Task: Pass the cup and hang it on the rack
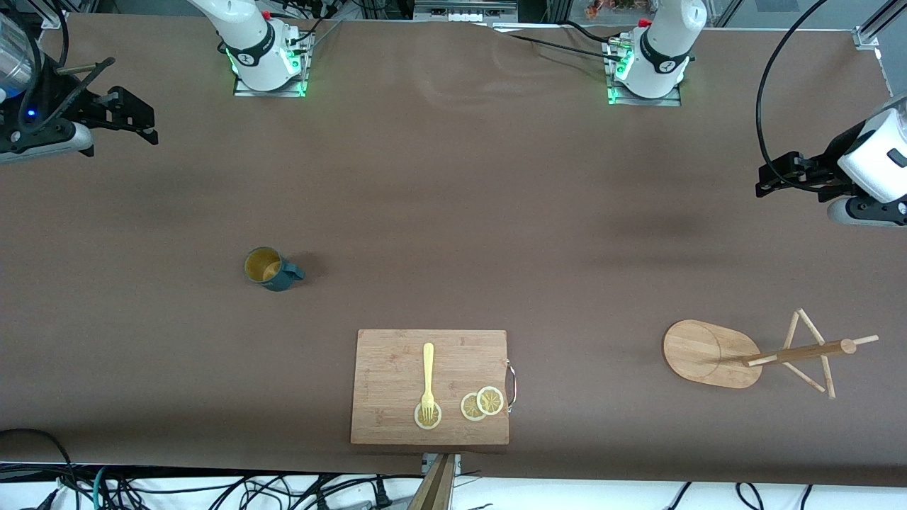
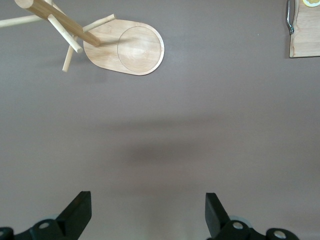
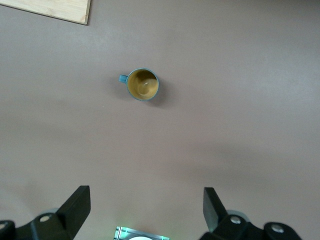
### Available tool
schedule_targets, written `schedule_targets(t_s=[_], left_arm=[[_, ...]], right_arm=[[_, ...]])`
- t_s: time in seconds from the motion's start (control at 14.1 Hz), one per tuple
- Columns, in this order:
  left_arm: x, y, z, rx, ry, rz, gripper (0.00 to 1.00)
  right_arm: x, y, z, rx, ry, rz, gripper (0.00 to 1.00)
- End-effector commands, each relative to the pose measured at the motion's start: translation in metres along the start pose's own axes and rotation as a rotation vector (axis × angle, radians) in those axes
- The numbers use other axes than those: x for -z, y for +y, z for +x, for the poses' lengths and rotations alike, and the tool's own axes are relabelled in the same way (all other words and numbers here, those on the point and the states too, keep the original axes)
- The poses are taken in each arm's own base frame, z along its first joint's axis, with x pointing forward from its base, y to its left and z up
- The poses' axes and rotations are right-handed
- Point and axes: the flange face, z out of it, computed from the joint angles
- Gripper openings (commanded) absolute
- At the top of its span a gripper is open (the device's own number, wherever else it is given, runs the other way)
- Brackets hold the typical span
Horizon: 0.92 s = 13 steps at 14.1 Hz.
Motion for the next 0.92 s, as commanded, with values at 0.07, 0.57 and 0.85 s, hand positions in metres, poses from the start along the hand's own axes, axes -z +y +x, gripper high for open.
schedule_targets(t_s=[0.07,0.57,0.85], left_arm=[[0.005,-0.001,0.004,0.007,0.005,-0.019,1.0],[0.005,-0.003,0.004,0.01,0.005,-0.017,1.0],[0.005,-0.003,0.004,0.01,0.005,-0.017,1.0]], right_arm=[[0.009,-0.002,0.0,0.003,-0.001,-0.009,1.0],[0.019,0.002,-0.002,-0.019,0.025,-0.008,1.0],[0.015,-0.003,0.001,-0.068,0.007,-0.005,1.0]])
